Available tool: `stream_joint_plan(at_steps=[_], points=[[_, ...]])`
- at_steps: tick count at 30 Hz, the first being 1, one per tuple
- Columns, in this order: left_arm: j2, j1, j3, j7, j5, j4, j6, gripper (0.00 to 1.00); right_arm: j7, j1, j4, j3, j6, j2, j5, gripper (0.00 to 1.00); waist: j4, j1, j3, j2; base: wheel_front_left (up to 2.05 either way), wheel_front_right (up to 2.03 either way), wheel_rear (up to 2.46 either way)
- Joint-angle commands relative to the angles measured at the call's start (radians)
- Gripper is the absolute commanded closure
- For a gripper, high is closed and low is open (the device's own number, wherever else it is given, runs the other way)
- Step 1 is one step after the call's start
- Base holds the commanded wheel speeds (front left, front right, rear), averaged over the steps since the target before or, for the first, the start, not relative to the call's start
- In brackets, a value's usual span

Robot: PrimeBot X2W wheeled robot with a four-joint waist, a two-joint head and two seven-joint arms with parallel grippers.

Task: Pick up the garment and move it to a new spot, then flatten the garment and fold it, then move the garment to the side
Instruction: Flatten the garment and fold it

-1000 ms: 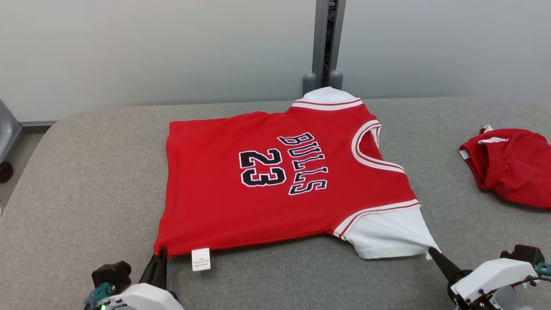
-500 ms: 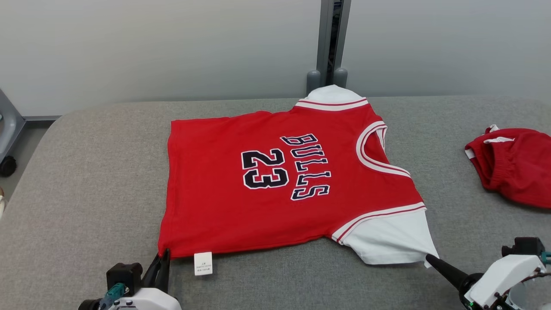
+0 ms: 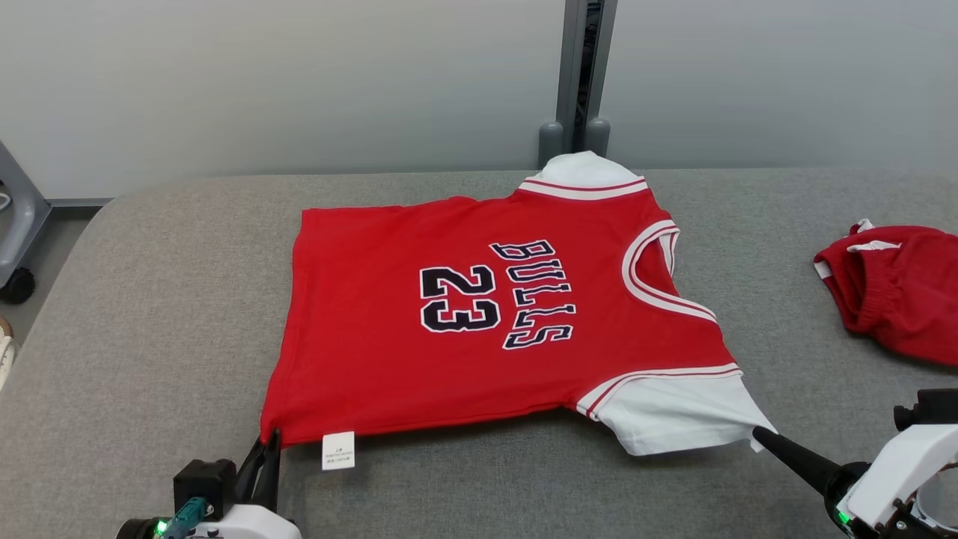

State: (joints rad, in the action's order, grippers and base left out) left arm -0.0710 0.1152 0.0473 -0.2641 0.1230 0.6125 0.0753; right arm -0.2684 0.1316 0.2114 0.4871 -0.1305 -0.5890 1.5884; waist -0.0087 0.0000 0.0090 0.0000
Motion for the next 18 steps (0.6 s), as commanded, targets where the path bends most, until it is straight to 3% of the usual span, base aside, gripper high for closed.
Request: stream_joint_plan(at_steps=[1,7,18], points=[[-0.005,-0.012,-0.007,-0.001,-0.002,-0.004,0.001,1.0,-0.006,-0.009,-0.002,-0.005,-0.001,-0.008,0.008,1.0,0.0,0.0,-0.001,0.0,0.0,0.0,0.0],[-0.004,-0.051,-0.029,-0.001,-0.002,-0.032,0.011,1.0,-0.022,-0.049,-0.045,0.003,-0.001,-0.038,0.036,1.0,0.003,0.0,-0.013,0.0,0.0,0.0,0.0],[-0.015,-0.107,0.017,-0.001,-0.073,-0.071,0.009,1.0,-0.035,-0.135,-0.186,0.028,-0.001,-0.135,0.114,1.0,0.011,0.0,-0.027,0.0,0.0,0.0,0.0]])
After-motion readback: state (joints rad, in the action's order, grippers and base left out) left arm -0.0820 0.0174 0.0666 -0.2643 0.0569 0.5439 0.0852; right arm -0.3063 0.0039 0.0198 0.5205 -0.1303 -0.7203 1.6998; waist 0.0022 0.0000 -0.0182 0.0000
